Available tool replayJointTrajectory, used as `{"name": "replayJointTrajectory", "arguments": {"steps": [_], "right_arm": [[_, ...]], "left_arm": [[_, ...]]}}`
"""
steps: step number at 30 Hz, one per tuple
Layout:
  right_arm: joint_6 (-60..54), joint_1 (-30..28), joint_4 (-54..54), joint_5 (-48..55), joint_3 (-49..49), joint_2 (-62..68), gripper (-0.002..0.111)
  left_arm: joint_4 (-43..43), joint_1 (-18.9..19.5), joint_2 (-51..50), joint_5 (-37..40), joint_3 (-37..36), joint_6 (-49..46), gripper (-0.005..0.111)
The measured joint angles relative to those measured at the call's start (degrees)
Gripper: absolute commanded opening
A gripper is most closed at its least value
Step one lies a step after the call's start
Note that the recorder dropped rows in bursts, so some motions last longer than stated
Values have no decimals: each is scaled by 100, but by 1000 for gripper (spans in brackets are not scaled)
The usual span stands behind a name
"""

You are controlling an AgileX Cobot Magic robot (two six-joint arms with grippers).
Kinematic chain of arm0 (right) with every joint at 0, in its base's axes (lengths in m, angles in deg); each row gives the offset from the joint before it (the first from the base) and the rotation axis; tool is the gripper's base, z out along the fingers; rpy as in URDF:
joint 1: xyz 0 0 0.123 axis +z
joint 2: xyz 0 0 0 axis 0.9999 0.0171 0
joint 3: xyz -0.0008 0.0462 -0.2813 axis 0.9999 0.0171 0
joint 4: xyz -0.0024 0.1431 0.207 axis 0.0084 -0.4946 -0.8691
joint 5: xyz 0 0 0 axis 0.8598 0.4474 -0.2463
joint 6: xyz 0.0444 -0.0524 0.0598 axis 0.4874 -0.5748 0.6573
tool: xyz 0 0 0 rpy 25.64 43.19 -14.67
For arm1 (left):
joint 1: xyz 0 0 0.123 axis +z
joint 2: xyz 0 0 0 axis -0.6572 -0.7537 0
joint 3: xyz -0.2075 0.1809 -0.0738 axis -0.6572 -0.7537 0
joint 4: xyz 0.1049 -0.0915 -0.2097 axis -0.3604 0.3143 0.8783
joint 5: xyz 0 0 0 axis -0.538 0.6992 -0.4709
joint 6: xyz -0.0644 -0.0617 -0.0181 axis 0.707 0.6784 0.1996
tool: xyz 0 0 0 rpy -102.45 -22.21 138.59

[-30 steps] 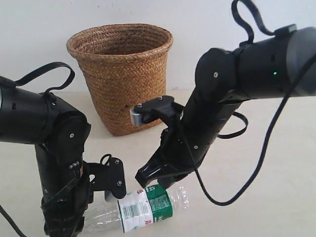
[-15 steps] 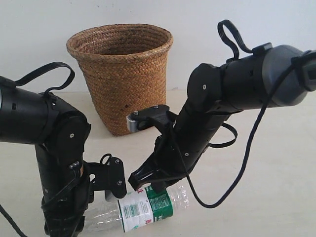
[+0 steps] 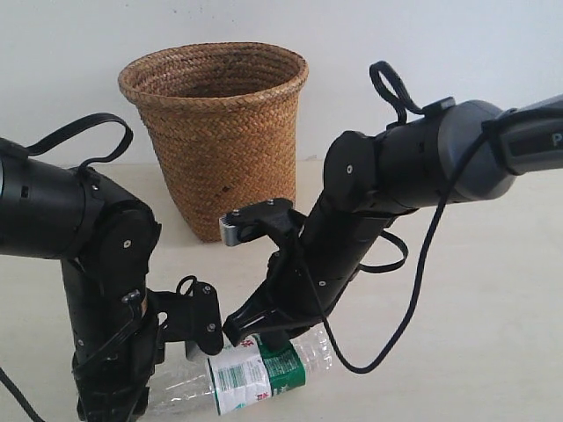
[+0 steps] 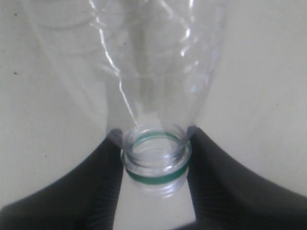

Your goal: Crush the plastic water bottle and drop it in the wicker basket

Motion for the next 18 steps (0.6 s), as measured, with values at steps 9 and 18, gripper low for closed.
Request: {"name": "replayJointTrajectory", "arguments": {"steps": [9,18], "right_arm": [[-45,0,-23,0,-18,34,0],[-514,-14,-25,138,-42,91,0]], "left_arm": [[0,0,0,0,0,0,4],[0,0,0,0,0,0,4]]}}
